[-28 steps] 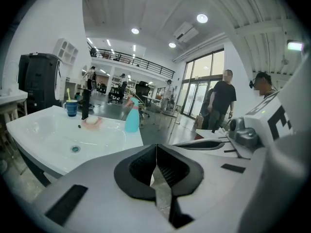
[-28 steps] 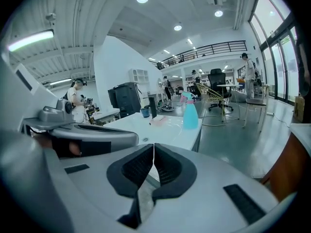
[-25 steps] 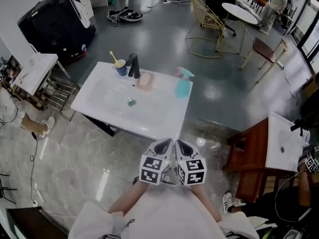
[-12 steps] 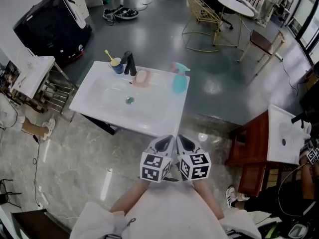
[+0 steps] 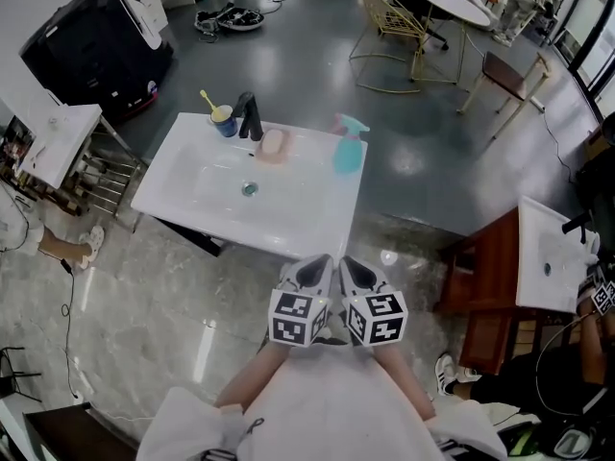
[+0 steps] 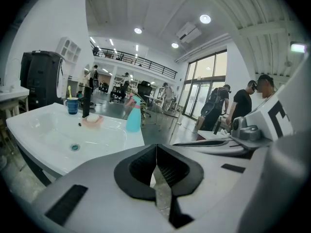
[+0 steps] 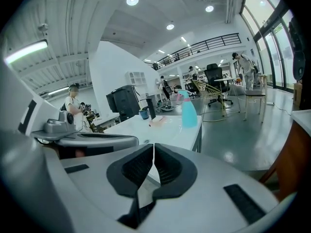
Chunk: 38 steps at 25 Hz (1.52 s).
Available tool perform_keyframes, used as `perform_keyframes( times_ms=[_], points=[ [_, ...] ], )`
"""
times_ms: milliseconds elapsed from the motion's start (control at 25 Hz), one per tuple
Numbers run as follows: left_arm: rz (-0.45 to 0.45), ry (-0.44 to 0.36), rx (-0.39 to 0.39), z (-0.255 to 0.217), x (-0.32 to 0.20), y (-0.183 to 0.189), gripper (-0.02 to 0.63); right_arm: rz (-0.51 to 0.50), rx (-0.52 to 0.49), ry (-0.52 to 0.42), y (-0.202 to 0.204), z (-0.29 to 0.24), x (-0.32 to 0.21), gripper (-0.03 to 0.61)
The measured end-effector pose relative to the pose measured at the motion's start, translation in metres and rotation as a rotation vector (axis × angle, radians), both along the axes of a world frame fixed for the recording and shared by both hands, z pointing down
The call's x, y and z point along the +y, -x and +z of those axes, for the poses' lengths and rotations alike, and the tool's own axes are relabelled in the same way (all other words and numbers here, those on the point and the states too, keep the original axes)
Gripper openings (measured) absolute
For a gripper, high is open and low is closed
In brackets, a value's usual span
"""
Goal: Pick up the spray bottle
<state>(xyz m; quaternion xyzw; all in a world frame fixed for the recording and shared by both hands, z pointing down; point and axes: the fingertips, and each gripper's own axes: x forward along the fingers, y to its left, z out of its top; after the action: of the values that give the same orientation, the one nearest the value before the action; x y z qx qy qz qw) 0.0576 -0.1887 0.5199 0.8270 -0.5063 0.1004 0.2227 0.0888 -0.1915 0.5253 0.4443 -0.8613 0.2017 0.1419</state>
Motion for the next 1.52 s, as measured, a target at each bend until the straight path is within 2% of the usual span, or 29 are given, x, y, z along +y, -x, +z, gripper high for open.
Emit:
perform_keyframes(
  times_ms=[440,720,1080,1520],
  points=[
    [0.024,0.005,0.014,0.000,-0.038,0.013,0.026,0.064,0.013,-0.030,0.006,-0.005,-0.038,0.028],
    [0.054,-0.005,0.025,-0.007,-0.074,0.009,0.026,0.100,0.017,-0.056,0.005,-0.016,-0.072,0.029],
    [0.039,0.007,0.040,-0.005,-0.125,0.027,0.026,0.137,0.017,-0.038,0.010,-0.010,-0.116,0.029],
    [0.079,0.015,0.032,-0.005,-0.174,0.037,0.026,0.192,0.043,-0.008,0.014,-0.006,-0.166,0.029]
  ],
)
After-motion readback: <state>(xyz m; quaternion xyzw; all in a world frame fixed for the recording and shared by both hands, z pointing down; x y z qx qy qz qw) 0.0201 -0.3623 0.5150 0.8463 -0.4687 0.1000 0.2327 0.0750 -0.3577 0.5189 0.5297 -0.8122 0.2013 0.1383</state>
